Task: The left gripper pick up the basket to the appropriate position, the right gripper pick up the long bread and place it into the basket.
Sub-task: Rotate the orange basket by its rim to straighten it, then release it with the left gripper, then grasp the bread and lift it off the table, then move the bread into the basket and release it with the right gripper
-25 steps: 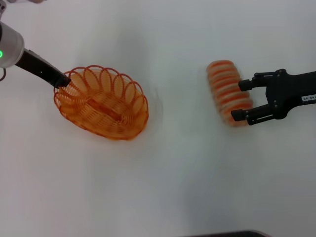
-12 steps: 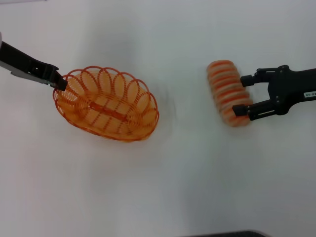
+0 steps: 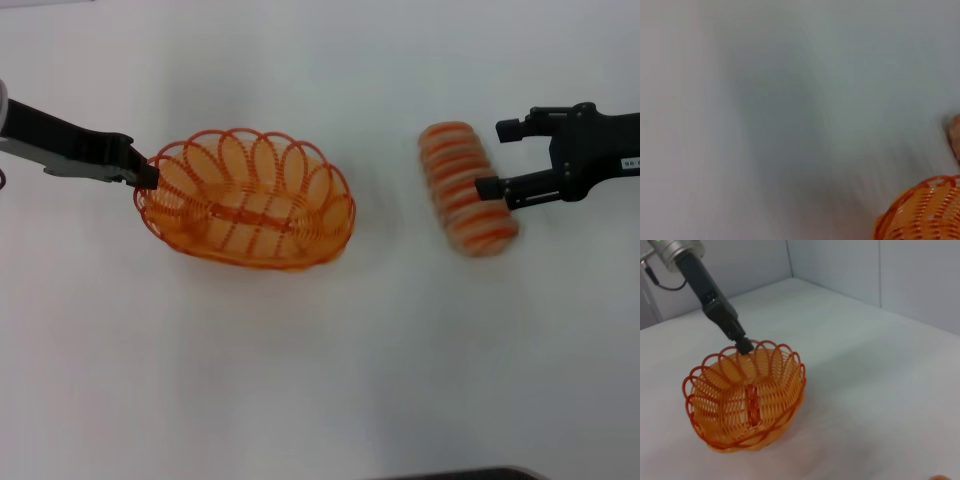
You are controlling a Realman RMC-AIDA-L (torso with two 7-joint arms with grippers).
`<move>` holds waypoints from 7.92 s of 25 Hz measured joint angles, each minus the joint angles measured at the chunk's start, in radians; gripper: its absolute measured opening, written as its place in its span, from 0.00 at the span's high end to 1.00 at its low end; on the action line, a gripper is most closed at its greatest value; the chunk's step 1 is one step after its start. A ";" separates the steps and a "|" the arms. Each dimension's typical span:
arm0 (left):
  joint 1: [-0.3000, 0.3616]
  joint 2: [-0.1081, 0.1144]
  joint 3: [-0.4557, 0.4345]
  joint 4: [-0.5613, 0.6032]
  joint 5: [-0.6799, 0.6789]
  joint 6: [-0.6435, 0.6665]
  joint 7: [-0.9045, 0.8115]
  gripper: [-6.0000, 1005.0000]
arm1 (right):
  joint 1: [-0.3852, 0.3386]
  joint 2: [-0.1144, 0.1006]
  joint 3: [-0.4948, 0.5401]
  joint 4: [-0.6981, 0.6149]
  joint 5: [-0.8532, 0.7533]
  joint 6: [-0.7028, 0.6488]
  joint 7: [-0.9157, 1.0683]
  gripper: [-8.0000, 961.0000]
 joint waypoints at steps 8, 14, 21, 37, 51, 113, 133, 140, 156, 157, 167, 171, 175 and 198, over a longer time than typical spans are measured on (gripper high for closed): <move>0.066 -0.056 -0.008 0.079 -0.027 -0.052 -0.028 0.94 | 0.006 0.006 0.038 0.000 0.000 0.027 0.006 0.02; 0.114 -0.066 0.003 0.086 -0.057 -0.083 -0.046 0.95 | 0.007 0.011 0.047 0.000 0.008 0.044 0.005 0.02; 0.130 -0.070 0.009 0.066 -0.077 -0.108 -0.049 0.94 | 0.007 0.011 0.048 0.000 0.011 0.051 0.005 0.02; 0.147 -0.073 0.057 0.014 -0.104 -0.195 -0.058 0.94 | 0.008 0.013 0.041 0.002 0.012 0.065 0.002 0.02; 0.151 -0.073 0.069 0.005 -0.107 -0.228 -0.073 0.94 | 0.009 0.014 0.035 0.002 0.012 0.077 0.002 0.02; 0.461 -0.056 -0.119 0.042 -0.501 0.168 1.033 0.12 | 0.353 -0.097 -0.119 0.026 -0.400 0.013 1.203 0.02; 0.502 -0.060 -0.146 0.025 -0.494 0.257 1.224 0.12 | 0.509 -0.069 -0.288 0.241 -0.578 0.095 1.366 0.02; 0.504 -0.061 -0.146 0.007 -0.497 0.258 1.243 0.12 | 0.527 -0.047 -0.340 0.269 -0.593 0.145 1.383 0.02; 0.503 -0.061 -0.149 -0.009 -0.501 0.249 1.250 0.12 | 0.556 -0.026 -0.415 0.365 -0.594 0.258 1.416 0.02; 0.502 -0.061 -0.148 -0.009 -0.501 0.249 1.250 0.12 | 0.558 -0.026 -0.415 0.371 -0.594 0.265 1.416 0.02; 0.497 -0.061 -0.152 -0.009 -0.502 0.243 1.250 0.13 | 0.557 -0.015 -0.416 0.367 -0.594 0.283 1.410 0.05; 0.496 -0.060 -0.152 -0.009 -0.502 0.242 1.250 0.13 | 0.549 -0.015 -0.416 0.326 -0.595 0.278 1.395 0.17; 0.495 -0.060 -0.152 -0.010 -0.497 0.233 1.250 0.13 | 0.527 -0.011 -0.416 0.234 -0.593 0.256 1.349 0.24; 0.483 -0.060 -0.131 -0.176 -0.464 0.031 1.290 0.13 | 0.661 0.032 -0.417 -0.041 -0.459 0.076 0.741 0.44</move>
